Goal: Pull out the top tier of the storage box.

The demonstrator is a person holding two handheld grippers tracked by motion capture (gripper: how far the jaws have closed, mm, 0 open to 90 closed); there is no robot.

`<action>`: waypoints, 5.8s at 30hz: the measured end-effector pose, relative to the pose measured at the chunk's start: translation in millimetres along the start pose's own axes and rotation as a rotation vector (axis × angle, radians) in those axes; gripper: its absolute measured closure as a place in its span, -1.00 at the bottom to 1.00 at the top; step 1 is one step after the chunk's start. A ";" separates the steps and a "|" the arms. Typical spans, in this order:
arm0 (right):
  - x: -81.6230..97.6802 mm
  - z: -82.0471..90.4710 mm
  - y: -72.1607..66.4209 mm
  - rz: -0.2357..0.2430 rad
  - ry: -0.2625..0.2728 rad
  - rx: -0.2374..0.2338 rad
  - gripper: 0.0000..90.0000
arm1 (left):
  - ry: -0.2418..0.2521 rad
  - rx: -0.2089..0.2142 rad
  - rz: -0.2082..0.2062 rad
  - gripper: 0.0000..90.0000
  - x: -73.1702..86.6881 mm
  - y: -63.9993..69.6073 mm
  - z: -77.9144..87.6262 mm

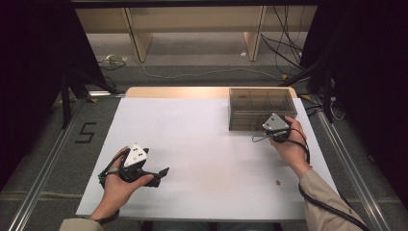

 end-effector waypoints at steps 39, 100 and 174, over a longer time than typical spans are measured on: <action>-11.9 -3.0 -8.7 0.287 -0.134 0.108 0.76 | 0.002 -0.002 -0.002 -0.89 0.2 -0.2 -0.4; -17.5 -1.7 -13.0 0.395 -0.152 0.128 0.77 | 0.015 -0.007 0.004 -0.85 -0.4 -1.0 1.1; 5.4 18.2 32.9 0.348 -0.163 -0.135 0.55 | 0.013 0.001 0.009 -0.82 -0.1 0.1 -1.8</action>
Point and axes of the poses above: each handheld gripper's, and its own axes: z roughly backward along the jaws, x roughly out of its underside, y roughly to its right, the point moved 2 cm from there along -z, roughly forward along the jaws, and after that the axes turned 15 degrees about z, right-handed, at the moved point
